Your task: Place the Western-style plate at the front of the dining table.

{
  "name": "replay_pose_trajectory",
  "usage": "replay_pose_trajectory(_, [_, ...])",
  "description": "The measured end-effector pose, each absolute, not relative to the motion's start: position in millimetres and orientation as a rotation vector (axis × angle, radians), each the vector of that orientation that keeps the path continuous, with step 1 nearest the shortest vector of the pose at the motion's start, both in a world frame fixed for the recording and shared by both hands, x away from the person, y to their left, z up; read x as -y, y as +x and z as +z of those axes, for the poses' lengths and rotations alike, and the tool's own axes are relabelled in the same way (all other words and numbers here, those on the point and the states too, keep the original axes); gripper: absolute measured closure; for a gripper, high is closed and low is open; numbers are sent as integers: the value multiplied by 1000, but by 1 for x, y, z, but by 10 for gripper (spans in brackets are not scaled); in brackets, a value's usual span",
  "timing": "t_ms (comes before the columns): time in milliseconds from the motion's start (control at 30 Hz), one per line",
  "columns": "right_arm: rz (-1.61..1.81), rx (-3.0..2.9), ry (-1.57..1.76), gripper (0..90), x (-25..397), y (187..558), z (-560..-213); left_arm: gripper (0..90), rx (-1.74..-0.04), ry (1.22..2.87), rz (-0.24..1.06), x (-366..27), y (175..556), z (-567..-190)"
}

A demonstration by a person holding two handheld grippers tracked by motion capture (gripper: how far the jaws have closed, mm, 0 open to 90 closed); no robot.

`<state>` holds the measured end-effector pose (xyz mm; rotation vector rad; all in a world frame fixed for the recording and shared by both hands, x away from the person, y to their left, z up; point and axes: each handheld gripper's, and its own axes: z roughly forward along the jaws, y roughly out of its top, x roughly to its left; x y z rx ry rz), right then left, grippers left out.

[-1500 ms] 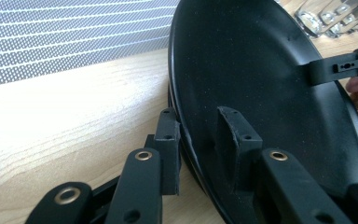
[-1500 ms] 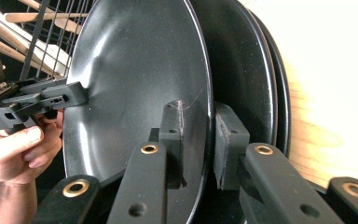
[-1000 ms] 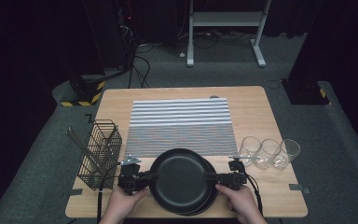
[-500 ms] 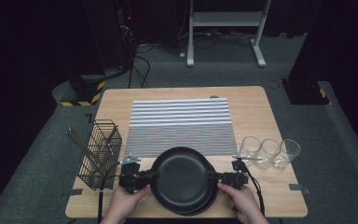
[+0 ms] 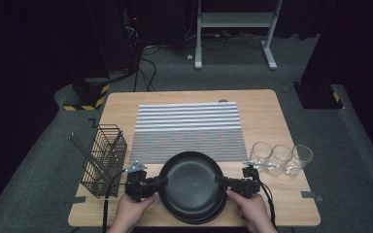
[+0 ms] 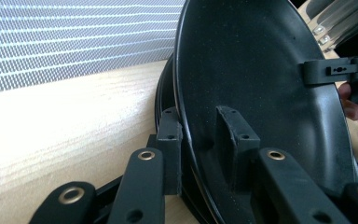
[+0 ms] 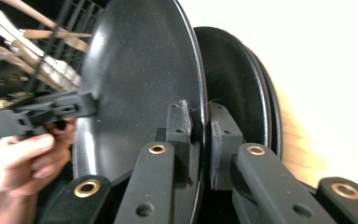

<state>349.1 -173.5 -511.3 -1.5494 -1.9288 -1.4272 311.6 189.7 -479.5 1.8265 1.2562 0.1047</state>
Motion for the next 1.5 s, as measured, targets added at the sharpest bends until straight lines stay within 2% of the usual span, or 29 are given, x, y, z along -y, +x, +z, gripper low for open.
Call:
replay_pose_trajectory(500, [-1440, 2052, -1516, 769, 173, 348, -508, 727, -1250, 1781, 116, -188, 310, -482])
replay_pose_trajectory(800, [-1475, 1990, -1510, 799, 179, 348, -506, 754, -1236, 1739, 115, -189, 308, -478])
replay_pose_trajectory(1500, [-1706, 2106, -1478, 796, 184, 332, -477, 790, -1144, 1659, 217, -181, 305, -461])
